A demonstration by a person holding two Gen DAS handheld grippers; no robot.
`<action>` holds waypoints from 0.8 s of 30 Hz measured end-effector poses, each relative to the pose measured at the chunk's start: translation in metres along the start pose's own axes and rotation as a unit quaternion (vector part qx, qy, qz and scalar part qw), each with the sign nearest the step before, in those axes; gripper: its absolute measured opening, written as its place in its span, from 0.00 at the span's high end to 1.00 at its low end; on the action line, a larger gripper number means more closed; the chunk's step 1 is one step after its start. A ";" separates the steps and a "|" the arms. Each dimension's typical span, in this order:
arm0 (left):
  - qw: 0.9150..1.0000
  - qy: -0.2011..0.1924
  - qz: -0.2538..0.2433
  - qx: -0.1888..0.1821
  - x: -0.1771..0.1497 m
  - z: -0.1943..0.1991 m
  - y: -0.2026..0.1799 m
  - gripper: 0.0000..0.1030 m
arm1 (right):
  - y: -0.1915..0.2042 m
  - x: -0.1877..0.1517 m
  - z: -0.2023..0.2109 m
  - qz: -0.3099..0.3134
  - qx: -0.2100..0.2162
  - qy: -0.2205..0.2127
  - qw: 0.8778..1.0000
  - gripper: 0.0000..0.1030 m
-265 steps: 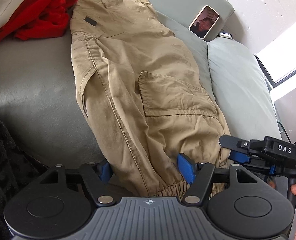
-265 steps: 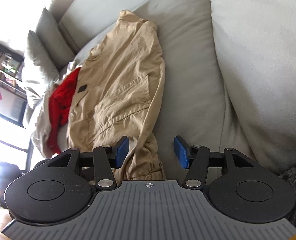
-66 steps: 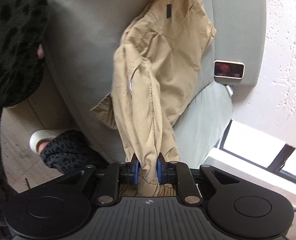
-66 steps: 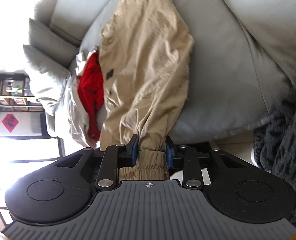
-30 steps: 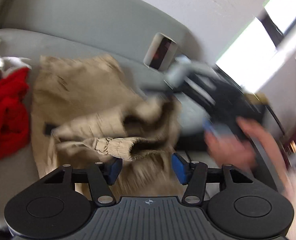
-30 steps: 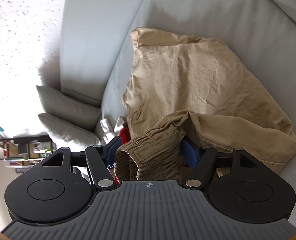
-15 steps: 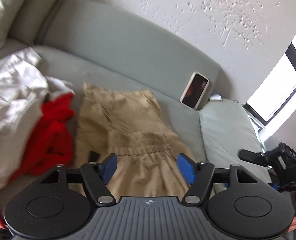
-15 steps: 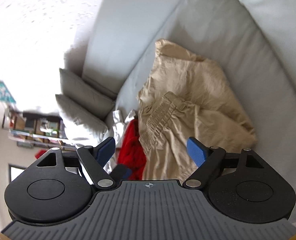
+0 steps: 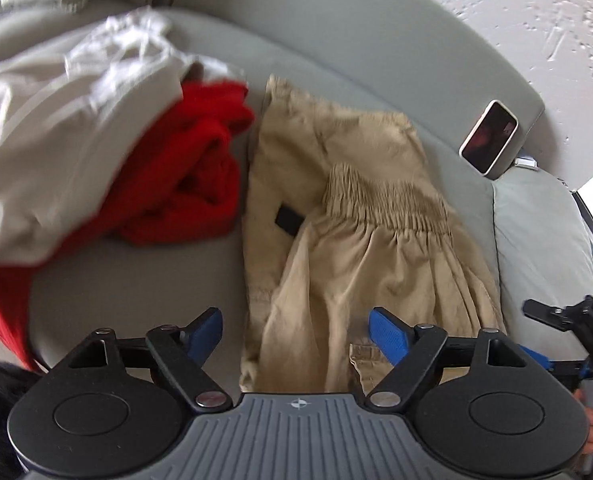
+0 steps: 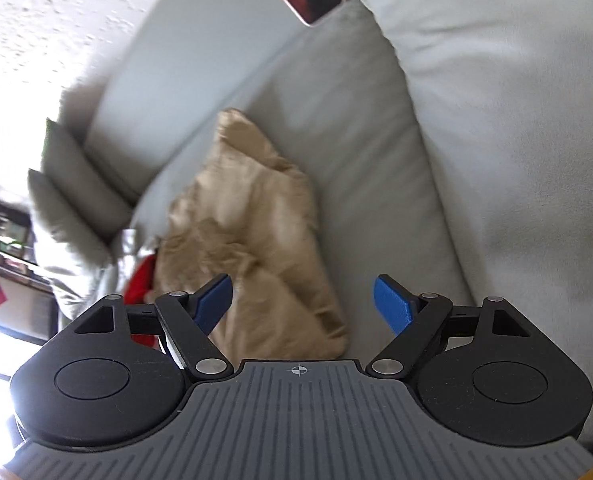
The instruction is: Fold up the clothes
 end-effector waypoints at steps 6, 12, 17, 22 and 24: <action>0.999 0.037 0.029 -0.028 0.002 -0.026 0.004 0.22 | -0.003 0.003 -0.033 0.039 0.016 0.033 0.999 0.19; 0.999 0.043 0.007 -0.021 0.004 -0.031 -0.003 0.42 | 0.020 -0.004 -0.051 0.156 0.038 0.036 0.986 0.46; 0.998 0.055 -0.022 -0.030 0.007 -0.027 -0.008 0.72 | 0.041 -0.019 -0.053 0.190 0.018 0.037 0.981 0.93; 0.991 0.099 -0.058 -0.068 0.001 -0.015 -0.009 0.74 | 0.051 -0.031 -0.013 0.151 0.012 0.010 0.988 0.96; 0.986 0.124 -0.067 -0.084 -0.005 -0.011 -0.007 0.74 | 0.049 -0.043 0.006 0.134 0.004 0.009 0.991 0.96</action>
Point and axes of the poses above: each gripper's, at about its wrist camera, not at the fingertips, and z roughly against the way its jaws point, y to its left, x to its top, the point moved 5 cm from there along -z, roughly the way its jaws point, and after that the axes turned 14 degrees about z, right-handed, at the moved point
